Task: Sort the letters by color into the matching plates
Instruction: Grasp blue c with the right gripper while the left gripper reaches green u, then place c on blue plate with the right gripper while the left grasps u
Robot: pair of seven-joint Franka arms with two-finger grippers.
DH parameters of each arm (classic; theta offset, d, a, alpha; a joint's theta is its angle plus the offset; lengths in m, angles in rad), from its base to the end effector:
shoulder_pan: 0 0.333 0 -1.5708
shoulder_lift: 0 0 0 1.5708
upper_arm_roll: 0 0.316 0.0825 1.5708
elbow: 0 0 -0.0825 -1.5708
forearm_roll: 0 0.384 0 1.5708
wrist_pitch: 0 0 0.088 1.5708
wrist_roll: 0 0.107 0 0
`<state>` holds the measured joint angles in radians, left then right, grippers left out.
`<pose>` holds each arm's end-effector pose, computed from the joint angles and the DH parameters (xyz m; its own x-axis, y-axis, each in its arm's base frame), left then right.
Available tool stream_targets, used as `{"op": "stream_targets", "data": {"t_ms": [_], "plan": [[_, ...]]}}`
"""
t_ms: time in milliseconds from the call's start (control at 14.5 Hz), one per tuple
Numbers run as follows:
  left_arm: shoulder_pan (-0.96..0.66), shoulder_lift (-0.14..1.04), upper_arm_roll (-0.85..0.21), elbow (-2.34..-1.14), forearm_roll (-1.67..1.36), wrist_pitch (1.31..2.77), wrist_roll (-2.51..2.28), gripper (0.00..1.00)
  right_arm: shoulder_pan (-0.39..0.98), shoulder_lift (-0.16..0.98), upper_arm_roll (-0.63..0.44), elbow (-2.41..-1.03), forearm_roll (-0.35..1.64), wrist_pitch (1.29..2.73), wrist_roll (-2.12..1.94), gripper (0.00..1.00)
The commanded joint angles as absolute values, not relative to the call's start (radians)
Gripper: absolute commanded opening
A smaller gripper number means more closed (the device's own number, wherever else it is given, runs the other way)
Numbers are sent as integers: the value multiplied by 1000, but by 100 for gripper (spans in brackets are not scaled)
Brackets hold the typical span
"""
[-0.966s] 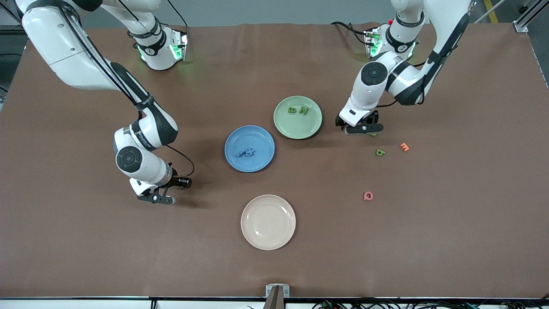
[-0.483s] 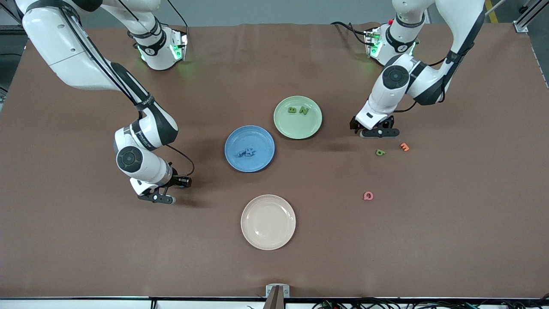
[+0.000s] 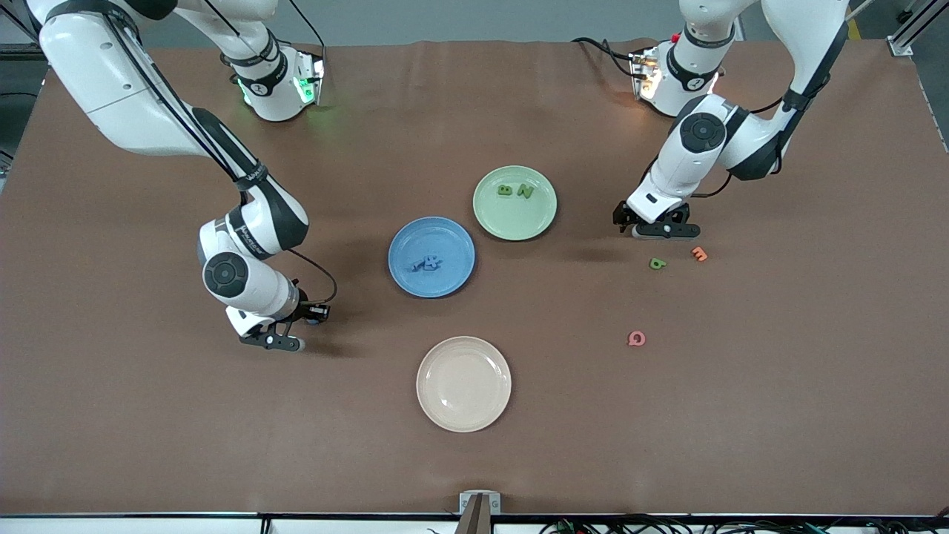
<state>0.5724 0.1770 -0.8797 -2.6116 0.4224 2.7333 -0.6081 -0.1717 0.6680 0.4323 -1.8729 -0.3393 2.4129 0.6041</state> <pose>0.4056 -0.1587 0.2154 0.9960 -0.0769 0.0452 -0.0761 -0.9969 -0.0180 0.6109 0.1493 0.1766 0.9858 -0.1566 -0.0611 -0.1580 -0.9872 -0.0197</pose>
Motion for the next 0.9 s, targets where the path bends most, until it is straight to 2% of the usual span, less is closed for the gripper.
{"op": "stream_targets", "data": {"t_ms": [0, 207, 483, 621, 828], "plan": [[609, 178, -885, -2637, 439, 2773, -575, 97, -164, 672, 434, -1867, -361, 2405, 636, 1], [646, 213, -885, -2637, 501, 2787, -575, 93, -114, 657, 457, -1824, -348, 2297, 783, 1], [649, 251, -884, -2637, 515, 2807, -589, 86, -89, 652, 630, -1749, -344, 2159, 1076, 1], [650, 267, -884, -2637, 517, 2807, -591, 81, -77, 655, 698, -1733, -344, 2145, 1205, 1], [650, 282, -881, -2635, 547, 2807, -592, 73, 0, 657, 706, -1729, -344, 2148, 1345, 3]]}}
